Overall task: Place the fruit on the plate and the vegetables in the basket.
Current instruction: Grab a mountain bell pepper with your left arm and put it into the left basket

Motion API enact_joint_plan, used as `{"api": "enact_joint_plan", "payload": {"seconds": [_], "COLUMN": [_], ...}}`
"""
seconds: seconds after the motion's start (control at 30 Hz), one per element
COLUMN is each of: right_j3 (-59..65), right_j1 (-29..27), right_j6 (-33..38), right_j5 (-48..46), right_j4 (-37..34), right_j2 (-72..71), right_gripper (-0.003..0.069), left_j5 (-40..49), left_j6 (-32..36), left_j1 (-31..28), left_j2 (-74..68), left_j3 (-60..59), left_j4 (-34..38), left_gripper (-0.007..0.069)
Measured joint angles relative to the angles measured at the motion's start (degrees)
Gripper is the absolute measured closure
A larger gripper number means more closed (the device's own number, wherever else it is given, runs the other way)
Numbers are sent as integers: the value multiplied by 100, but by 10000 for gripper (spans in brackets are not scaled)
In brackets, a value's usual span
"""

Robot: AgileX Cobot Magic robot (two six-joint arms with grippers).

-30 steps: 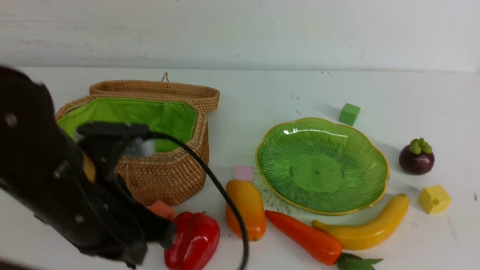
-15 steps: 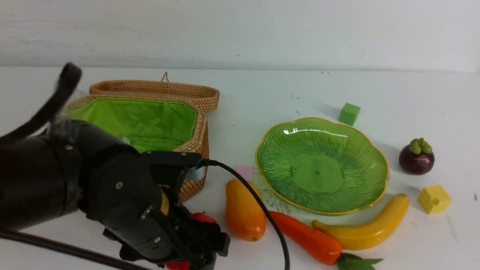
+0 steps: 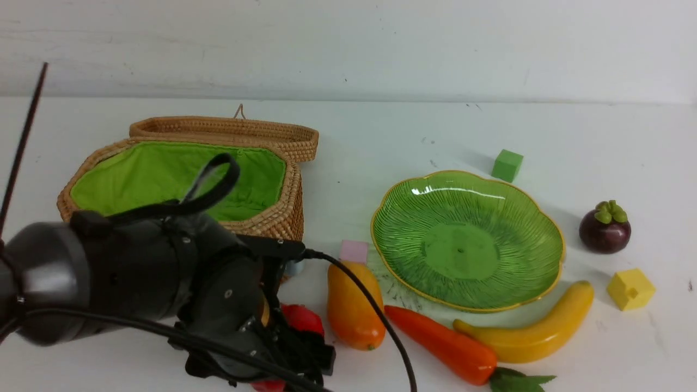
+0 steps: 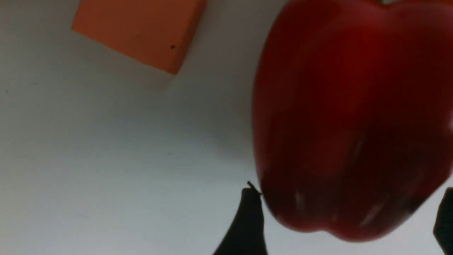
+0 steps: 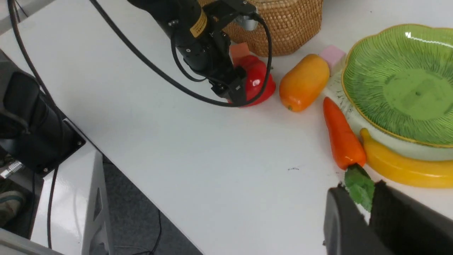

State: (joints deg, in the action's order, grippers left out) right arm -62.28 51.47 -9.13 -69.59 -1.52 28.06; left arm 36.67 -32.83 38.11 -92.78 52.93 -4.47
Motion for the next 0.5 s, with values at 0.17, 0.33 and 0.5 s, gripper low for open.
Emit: {"api": "enact_joint_plan", "payload": {"seconds": [0.17, 0.33, 0.5], "right_j3": [0, 0, 0], "right_j1": [0, 0, 0], "right_j6": [0, 0, 0], "right_j5": [6, 6, 6], "right_j4": [-111, -152, -212], "right_j2": [0, 0, 0], "right_gripper": [519, 517, 517], "left_j5": [-30, -99, -313], "left_j6": [0, 0, -75], "left_j1": [0, 0, 0], "left_j2": [-65, -65, -65], "left_j3": [0, 0, 0], "left_j4": [-1, -99, -269], "left_gripper": [-5, -1, 3]}}
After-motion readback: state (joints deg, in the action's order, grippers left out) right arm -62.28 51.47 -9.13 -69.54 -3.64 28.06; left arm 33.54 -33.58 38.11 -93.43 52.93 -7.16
